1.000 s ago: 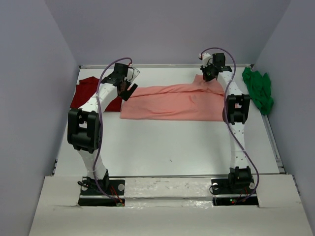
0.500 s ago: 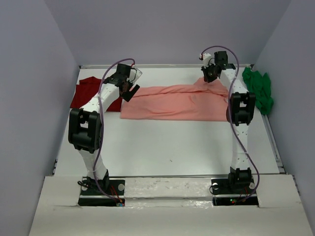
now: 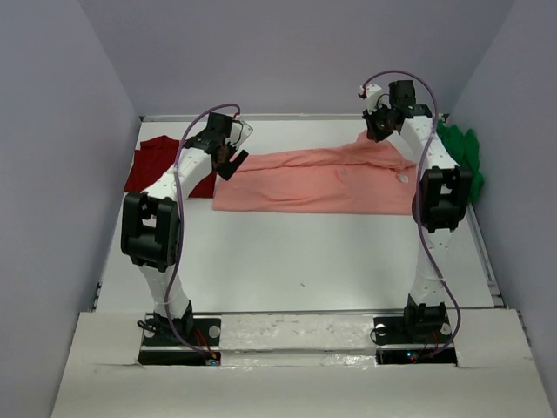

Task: Fold and stack the t-shirts
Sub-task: Fold the tshirt

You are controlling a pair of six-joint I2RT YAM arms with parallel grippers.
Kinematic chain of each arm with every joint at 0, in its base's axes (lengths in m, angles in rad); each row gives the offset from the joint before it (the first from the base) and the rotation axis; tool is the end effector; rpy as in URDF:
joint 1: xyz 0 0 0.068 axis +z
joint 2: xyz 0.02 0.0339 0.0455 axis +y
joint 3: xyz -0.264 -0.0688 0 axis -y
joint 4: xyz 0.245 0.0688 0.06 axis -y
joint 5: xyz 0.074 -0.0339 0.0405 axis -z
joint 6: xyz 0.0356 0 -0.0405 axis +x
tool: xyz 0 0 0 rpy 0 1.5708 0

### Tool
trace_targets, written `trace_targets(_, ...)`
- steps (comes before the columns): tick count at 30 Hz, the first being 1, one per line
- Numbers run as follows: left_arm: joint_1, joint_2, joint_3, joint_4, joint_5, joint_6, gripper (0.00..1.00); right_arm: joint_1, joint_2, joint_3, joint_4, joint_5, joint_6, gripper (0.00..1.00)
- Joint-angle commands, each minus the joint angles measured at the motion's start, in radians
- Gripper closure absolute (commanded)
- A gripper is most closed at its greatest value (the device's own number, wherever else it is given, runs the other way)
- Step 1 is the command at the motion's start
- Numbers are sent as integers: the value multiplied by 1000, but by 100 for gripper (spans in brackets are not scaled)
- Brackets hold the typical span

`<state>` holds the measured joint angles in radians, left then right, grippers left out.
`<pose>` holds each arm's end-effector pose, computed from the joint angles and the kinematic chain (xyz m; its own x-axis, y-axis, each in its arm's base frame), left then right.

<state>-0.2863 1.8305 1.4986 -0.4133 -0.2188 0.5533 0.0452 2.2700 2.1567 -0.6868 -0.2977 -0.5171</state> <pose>0.4040 -0.1109 0.2718 -0.4890 0.6787 -0.5479 0.4462 0.7344 0.5114 0.5144 0.0337 0.2700 -0.5007 -0.4957 -0.7096 -0.5693 0.8061 -0.1615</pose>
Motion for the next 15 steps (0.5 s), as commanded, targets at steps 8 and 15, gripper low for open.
trace_targets(8,-8,-103,-14,-4,2,17,1,-4,-147,-173,-140,-66,-3,100)
trace_targets(15,-17,-97,-9,-10,2,17,1,15,-220,-277,-166,-115,2,100)
